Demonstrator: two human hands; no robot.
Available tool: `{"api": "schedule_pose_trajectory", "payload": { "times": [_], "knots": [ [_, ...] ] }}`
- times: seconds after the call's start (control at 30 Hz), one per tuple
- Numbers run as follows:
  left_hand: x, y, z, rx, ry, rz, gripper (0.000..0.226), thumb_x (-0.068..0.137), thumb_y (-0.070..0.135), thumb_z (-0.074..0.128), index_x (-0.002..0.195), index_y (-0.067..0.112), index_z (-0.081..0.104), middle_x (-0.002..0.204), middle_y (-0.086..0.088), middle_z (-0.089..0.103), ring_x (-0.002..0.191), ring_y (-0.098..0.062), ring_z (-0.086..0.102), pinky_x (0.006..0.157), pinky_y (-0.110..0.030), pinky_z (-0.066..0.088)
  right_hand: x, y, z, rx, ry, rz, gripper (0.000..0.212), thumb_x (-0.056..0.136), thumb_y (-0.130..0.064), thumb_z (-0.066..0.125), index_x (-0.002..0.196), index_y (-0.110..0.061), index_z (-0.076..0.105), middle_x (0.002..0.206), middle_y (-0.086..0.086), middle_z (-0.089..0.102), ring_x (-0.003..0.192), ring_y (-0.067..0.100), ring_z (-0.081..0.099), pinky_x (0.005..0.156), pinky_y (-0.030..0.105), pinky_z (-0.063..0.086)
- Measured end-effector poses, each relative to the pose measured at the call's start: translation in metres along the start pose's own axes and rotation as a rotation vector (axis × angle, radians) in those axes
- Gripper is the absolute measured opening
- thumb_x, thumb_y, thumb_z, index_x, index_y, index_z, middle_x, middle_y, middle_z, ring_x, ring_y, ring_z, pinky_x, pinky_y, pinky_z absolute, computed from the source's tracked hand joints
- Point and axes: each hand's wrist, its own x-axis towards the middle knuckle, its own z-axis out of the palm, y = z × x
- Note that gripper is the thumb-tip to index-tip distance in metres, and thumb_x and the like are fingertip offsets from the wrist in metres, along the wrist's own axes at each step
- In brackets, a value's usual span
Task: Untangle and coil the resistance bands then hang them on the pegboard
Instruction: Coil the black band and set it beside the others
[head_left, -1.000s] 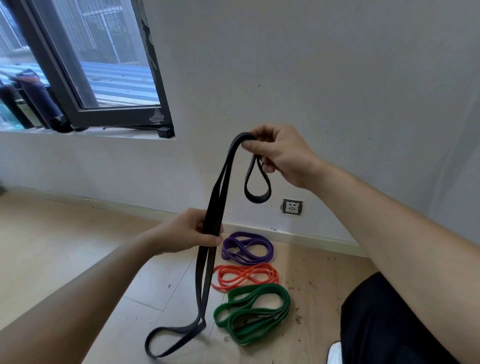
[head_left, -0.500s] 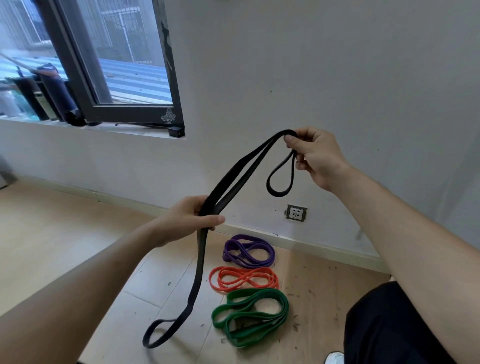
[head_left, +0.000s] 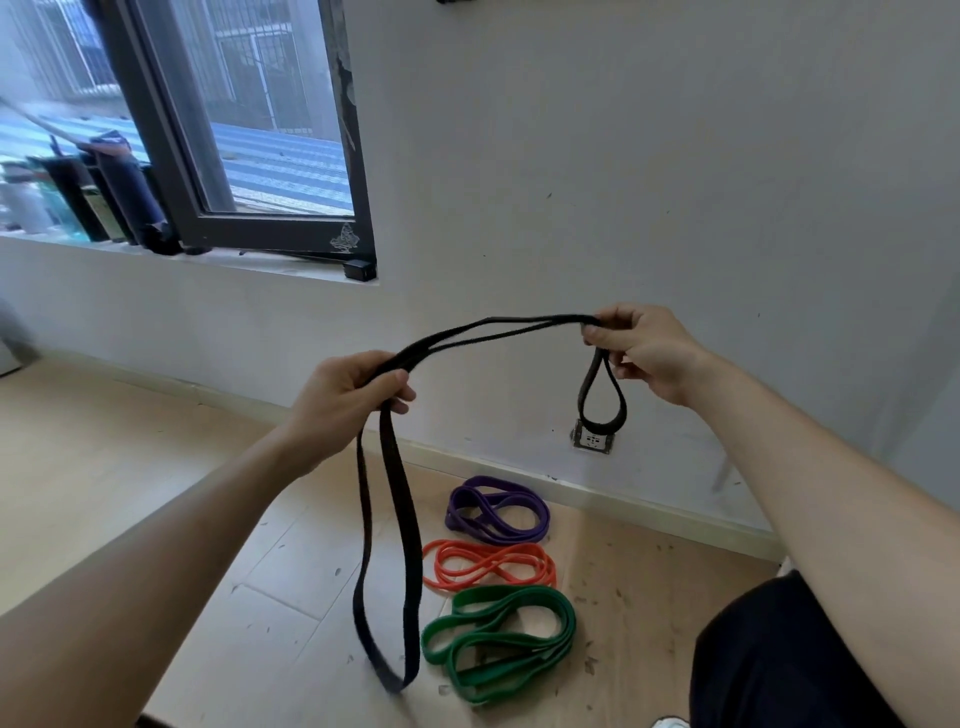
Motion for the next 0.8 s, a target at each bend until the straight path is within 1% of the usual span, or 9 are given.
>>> {"api": "schedule_pose_trajectory", "payload": {
  "times": [0.17, 0.3, 0.37, 0.47, 0.53, 0.6, 0.67, 0.73, 0.8],
  "knots": [
    [0.005, 0.01, -0.014, -0.105, 0.193, 0.017, 0.021, 0.097, 0.011, 0.066, 0.114, 0.022, 0.073, 0.094, -0.007, 0.07, 0.078, -0.018, 0.075, 0.079, -0.025, 0.062, -0.01, 0.014, 0.012, -0.388, -0.358, 0.079, 0.012, 0.089, -0.011, 0.076, 0.099, -0.006, 0.071, 0.078, 0.003, 0.062, 0.062, 0.013, 0.054, 0.053, 0.024, 0.045],
    [0.003, 0.018, -0.013, -0.16, 0.155, -0.011, 0.019, 0.093, 0.012, 0.071, 0.107, 0.024, 0.076, 0.087, 0.0, 0.071, 0.077, -0.017, 0.073, 0.077, -0.023, 0.06, -0.021, 0.013, 0.037, -0.682, -0.542, 0.098, 0.017, 0.093, -0.016, 0.073, 0.107, -0.008, 0.068, 0.087, 0.004, 0.067, 0.068, 0.014, 0.062, 0.056, 0.023, 0.051],
    [0.0, 0.022, -0.008, -0.18, 0.132, -0.003, 0.017, 0.092, 0.013, 0.071, 0.106, 0.023, 0.076, 0.083, 0.005, 0.073, 0.076, -0.015, 0.072, 0.077, -0.022, 0.059, -0.027, 0.009, 0.053, -0.759, -0.626, 0.107, 0.024, 0.094, -0.018, 0.071, 0.117, -0.011, 0.066, 0.101, 0.004, 0.069, 0.072, 0.015, 0.064, 0.057, 0.02, 0.051],
    [-0.003, 0.03, 0.004, -0.175, 0.082, 0.015, 0.016, 0.092, 0.011, 0.071, 0.105, 0.02, 0.077, 0.085, 0.005, 0.075, 0.079, -0.011, 0.07, 0.078, -0.022, 0.059, -0.035, -0.001, 0.075, -0.623, -0.672, 0.013, 0.05, 0.092, -0.026, 0.073, 0.138, -0.014, 0.056, 0.131, -0.001, 0.062, 0.077, 0.015, 0.067, 0.064, 0.022, 0.054],
    [-0.006, 0.034, 0.011, -0.142, 0.031, 0.019, 0.017, 0.092, 0.01, 0.071, 0.106, 0.018, 0.076, 0.092, -0.001, 0.076, 0.081, -0.011, 0.07, 0.078, -0.023, 0.059, -0.042, -0.013, 0.087, -0.374, -0.63, -0.086, 0.056, 0.09, -0.029, 0.076, 0.14, -0.016, 0.055, 0.134, -0.003, 0.06, 0.077, 0.017, 0.066, 0.068, 0.026, 0.055],
    [-0.009, 0.037, 0.015, -0.112, -0.015, 0.021, 0.018, 0.092, 0.01, 0.072, 0.109, 0.014, 0.076, 0.098, -0.007, 0.077, 0.084, -0.012, 0.071, 0.077, -0.023, 0.058, -0.049, -0.025, 0.1, -0.183, -0.584, -0.166, 0.05, 0.089, -0.027, 0.077, 0.134, -0.018, 0.059, 0.128, 0.0, 0.064, 0.073, 0.018, 0.064, 0.065, 0.028, 0.055],
    [-0.011, 0.039, 0.016, -0.106, -0.037, 0.025, 0.019, 0.093, 0.008, 0.071, 0.111, 0.009, 0.075, 0.099, -0.011, 0.077, 0.083, -0.012, 0.07, 0.076, -0.022, 0.057, -0.057, -0.034, 0.113, -0.093, -0.549, -0.219, 0.039, 0.09, -0.022, 0.076, 0.127, -0.016, 0.065, 0.118, 0.011, 0.068, 0.065, 0.016, 0.059, 0.058, 0.028, 0.052],
    [-0.011, 0.04, 0.015, -0.117, -0.03, 0.017, 0.019, 0.093, 0.008, 0.07, 0.112, 0.009, 0.074, 0.091, -0.008, 0.076, 0.076, -0.011, 0.067, 0.074, -0.023, 0.056, -0.061, -0.035, 0.122, -0.081, -0.502, -0.251, 0.031, 0.091, -0.019, 0.075, 0.12, -0.01, 0.069, 0.102, 0.02, 0.068, 0.057, 0.013, 0.053, 0.051, 0.028, 0.045],
    [-0.01, 0.04, 0.011, -0.136, -0.022, 0.005, 0.024, 0.092, 0.007, 0.071, 0.116, 0.01, 0.071, 0.081, -0.003, 0.072, 0.069, -0.013, 0.062, 0.072, -0.026, 0.055, -0.06, -0.035, 0.125, -0.091, -0.477, -0.262, 0.024, 0.092, -0.019, 0.073, 0.113, -0.006, 0.071, 0.089, 0.017, 0.065, 0.054, 0.013, 0.05, 0.049, 0.028, 0.04]
  ]
}}
